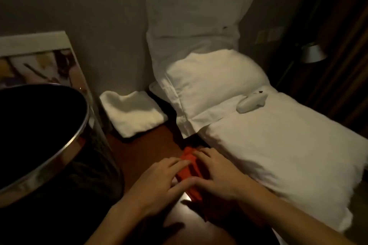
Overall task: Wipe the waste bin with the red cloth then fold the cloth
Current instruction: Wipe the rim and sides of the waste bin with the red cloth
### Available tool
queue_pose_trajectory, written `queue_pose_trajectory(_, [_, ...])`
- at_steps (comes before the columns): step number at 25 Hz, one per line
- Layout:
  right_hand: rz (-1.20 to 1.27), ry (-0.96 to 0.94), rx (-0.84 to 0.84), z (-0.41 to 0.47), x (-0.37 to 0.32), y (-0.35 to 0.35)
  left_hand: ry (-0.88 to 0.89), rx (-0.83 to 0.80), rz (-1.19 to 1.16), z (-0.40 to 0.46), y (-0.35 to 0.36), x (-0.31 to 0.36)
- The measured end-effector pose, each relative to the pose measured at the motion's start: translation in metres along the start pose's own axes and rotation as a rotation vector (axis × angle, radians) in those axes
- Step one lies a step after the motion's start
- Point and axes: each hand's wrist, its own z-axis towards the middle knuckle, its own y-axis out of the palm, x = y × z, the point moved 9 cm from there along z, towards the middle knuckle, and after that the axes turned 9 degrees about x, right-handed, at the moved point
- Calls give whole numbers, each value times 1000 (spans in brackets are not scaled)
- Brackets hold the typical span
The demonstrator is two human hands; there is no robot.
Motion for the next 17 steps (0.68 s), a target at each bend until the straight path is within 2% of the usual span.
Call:
queue_pose_trajectory(4, [-264, 71, 70, 2, 11, 40, -94, 8, 36, -23, 22, -25])
queue_pose_trajectory(8, [-363, 140, 235, -4, 7, 51, -120, 38, 65, -41, 18, -18])
queue_pose_trajectory(13, [-11, 186, 275, -9, -3, 48, -93, 87, 137, -61, -5, 5])
queue_pose_trajectory(17, [384, 114, 436, -17, -36, 17, 69, 309, 286, -82, -66, 49])
